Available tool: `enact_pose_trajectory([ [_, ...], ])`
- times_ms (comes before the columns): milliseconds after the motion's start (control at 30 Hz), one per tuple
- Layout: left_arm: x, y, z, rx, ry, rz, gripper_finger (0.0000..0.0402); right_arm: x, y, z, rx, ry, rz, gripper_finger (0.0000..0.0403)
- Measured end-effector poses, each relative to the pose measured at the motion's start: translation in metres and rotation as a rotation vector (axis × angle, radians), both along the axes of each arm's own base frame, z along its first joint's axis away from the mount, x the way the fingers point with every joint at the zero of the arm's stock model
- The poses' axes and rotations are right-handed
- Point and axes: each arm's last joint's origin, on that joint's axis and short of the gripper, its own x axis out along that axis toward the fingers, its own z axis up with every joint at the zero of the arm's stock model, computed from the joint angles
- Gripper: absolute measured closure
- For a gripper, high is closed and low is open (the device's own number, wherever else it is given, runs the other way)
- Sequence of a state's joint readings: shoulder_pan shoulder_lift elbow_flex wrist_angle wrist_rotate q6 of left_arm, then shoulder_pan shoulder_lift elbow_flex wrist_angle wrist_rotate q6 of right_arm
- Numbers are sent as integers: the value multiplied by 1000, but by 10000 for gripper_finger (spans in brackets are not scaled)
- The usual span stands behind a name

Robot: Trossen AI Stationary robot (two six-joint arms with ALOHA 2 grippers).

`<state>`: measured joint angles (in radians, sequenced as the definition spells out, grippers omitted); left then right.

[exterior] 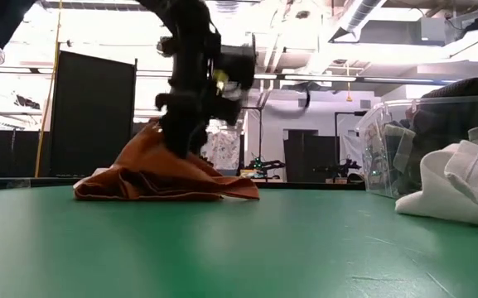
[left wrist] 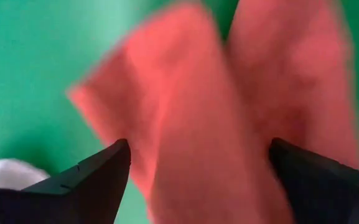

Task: Sort towels by color in basket
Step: Put the orange microfiber towel into the top transparent bin

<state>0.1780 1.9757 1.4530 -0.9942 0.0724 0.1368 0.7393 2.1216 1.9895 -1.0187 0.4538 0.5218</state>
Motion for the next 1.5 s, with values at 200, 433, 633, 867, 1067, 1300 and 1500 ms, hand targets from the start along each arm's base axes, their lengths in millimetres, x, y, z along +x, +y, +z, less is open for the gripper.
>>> enact_pose_trajectory([
  [200, -2, -1, -33, -10, 103, 6, 40, -2, 3, 0, 11, -6, -3, 152],
  [433, 4, -6, -42, 8, 88, -26, 84, -2, 4, 0, 16, -13, -13, 152],
  [633, 10, -9, -44, -3, 32, -86, 237, -3, 4, 0, 5, -21, -20, 152],
  [867, 17, -9, -35, -4, -3, -152, 386, -4, 5, 0, 8, -21, -23, 152],
  [1067, 35, -6, 11, 57, -90, -182, 395, -6, 6, 0, 13, -18, -32, 152],
  [1300, 57, -1, 107, 174, -383, -250, 396, -8, 2, -2, -6, -43, -142, 152],
  [1500, 69, 6, 178, 236, -735, -306, 396, -11, 3, -22, -2, -49, -210, 152],
])
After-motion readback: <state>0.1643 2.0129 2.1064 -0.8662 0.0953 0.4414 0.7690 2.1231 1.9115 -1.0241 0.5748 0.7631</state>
